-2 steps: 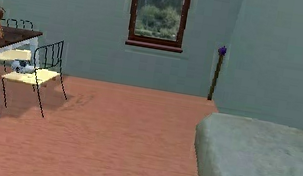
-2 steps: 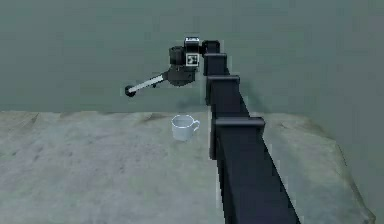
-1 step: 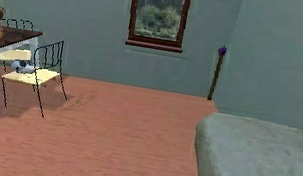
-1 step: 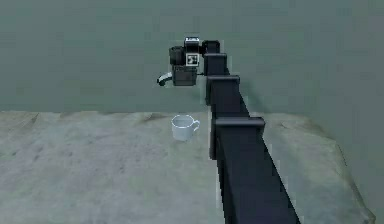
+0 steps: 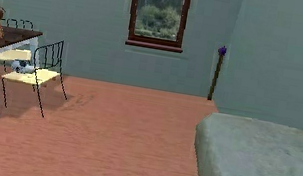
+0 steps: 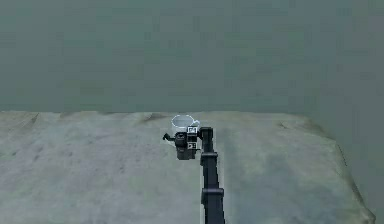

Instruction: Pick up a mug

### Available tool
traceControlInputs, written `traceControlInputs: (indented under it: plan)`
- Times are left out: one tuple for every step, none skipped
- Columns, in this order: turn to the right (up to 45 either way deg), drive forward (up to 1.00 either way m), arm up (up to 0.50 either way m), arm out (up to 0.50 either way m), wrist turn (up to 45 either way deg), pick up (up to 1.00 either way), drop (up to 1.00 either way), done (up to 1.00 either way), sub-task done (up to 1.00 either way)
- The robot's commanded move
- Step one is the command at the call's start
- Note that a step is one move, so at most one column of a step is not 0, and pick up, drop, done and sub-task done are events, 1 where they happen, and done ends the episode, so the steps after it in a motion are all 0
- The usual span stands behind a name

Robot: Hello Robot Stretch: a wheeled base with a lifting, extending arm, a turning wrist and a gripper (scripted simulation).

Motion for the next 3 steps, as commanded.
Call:
traceControlInputs:
  plan:
    - [0.0,0.00,0.00,0.00,0.0,1.00,0.00,0.00,0.00]
    - [0.0,0.00,0.10,0.00,0.0,0.00,0.00,0.00,0.00]
    - [0.0,0.00,0.00,0.00,0.0,0.00,0.00,1.00,0.00]
